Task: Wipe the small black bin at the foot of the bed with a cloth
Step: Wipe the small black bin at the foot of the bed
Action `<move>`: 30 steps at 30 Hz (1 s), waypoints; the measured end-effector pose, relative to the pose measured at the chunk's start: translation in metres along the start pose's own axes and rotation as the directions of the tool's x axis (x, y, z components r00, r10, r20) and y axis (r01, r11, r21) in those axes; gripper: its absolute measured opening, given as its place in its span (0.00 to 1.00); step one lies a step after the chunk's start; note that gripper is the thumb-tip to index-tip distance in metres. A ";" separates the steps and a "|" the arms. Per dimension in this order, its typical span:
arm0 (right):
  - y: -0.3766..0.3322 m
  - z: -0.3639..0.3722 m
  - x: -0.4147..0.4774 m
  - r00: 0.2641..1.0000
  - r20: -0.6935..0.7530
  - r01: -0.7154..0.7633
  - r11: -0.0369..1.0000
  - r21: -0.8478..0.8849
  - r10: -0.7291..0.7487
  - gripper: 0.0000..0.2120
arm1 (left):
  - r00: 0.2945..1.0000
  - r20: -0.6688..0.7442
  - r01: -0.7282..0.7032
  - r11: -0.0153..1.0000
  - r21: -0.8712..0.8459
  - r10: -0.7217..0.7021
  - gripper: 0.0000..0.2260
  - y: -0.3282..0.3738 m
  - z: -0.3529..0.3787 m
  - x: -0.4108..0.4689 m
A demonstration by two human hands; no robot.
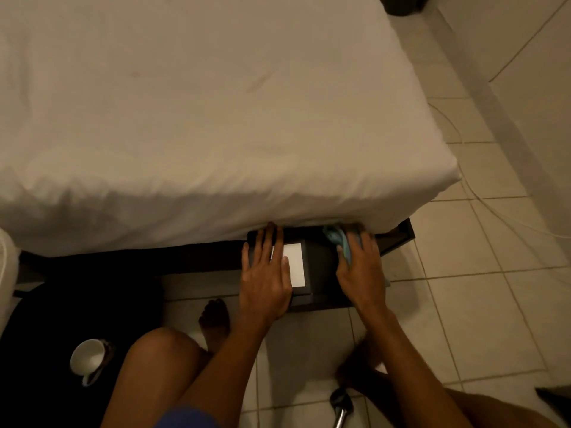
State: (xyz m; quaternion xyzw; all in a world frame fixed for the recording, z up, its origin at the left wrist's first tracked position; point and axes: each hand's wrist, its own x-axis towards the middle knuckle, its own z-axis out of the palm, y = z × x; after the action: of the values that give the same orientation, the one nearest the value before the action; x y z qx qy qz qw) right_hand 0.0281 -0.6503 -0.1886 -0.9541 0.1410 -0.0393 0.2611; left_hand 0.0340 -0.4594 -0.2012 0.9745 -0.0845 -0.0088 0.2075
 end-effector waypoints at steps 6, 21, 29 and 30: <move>0.019 -0.009 -0.044 0.999 0.007 0.034 0.995 0.098 -0.034 0.26 | 1.000 0.016 0.011 1.000 0.000 -0.011 0.26 0.003 -0.004 0.001; -0.004 0.008 -0.090 0.999 -0.050 -0.010 1.000 -0.029 0.008 0.33 | 0.999 0.035 -0.013 0.999 0.038 0.012 0.27 0.003 0.001 0.001; -0.015 0.008 -0.090 0.997 -0.083 0.001 1.000 0.019 0.001 0.30 | 0.999 0.040 0.003 1.000 0.030 -0.004 0.27 0.004 0.006 0.002; -0.022 0.012 -0.096 0.996 -0.036 0.077 0.997 0.007 -0.076 0.31 | 0.999 0.040 -0.001 1.000 0.030 0.000 0.27 0.003 0.005 0.002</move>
State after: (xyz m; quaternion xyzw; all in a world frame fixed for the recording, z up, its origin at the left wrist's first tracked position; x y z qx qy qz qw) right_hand -0.0566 -0.5982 -0.1876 -0.9569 0.1090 -0.0670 0.2608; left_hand 0.0351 -0.4647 -0.2046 0.9772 -0.0890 -0.0272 0.1909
